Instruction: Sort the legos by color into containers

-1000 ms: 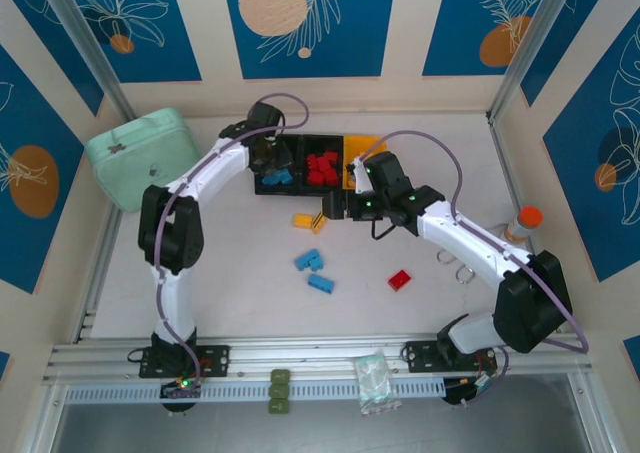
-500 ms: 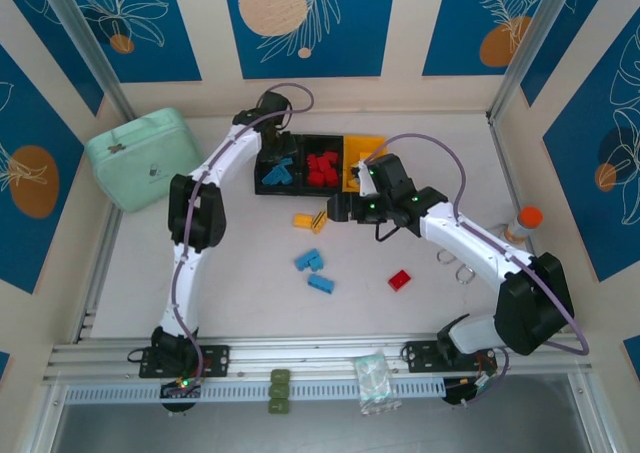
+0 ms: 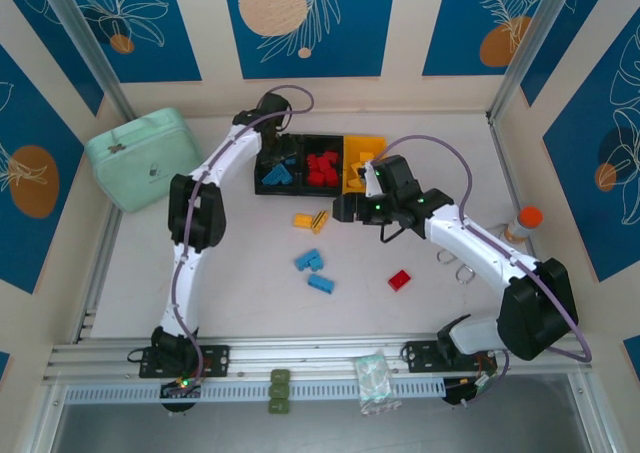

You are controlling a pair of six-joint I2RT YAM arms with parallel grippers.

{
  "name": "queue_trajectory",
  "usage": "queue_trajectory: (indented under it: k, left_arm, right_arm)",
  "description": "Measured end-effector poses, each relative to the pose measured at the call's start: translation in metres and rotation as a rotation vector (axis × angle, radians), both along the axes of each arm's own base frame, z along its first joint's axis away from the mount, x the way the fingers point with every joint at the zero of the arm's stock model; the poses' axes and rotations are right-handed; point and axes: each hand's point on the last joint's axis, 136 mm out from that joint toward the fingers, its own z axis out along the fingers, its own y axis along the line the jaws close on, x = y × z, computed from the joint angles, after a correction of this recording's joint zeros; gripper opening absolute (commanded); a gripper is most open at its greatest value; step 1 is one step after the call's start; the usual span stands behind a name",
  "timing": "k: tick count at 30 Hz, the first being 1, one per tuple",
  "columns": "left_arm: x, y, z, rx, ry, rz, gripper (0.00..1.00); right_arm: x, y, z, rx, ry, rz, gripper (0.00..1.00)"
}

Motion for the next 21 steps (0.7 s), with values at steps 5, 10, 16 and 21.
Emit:
queue_trajectory:
  k: [5, 10, 16, 21]
  left_arm:
    - [-0.033, -0.001, 0.046, -0.037, -0.052, -0.065, 0.56]
    - [-0.077, -0.004, 0.087, -0.081, -0.121, -0.156, 0.57]
    - [-0.144, 0.000, 0.062, -0.093, -0.078, -0.254, 0.59]
    - [-0.199, 0.014, 0.032, -0.131, -0.030, -0.279, 0.59]
  right_arm:
    - [-0.009, -0.006, 0.006, 0.004, -0.010, -0.002, 0.72]
    - [-0.021, -0.014, 0.004, 0.004, 0.002, -0.012, 0.72]
    - [-0.031, -0.018, -0.010, -0.015, 0.079, -0.042, 0.72]
    - [-0.029, -0.007, -0.030, -0.065, 0.169, -0.063, 0.72]
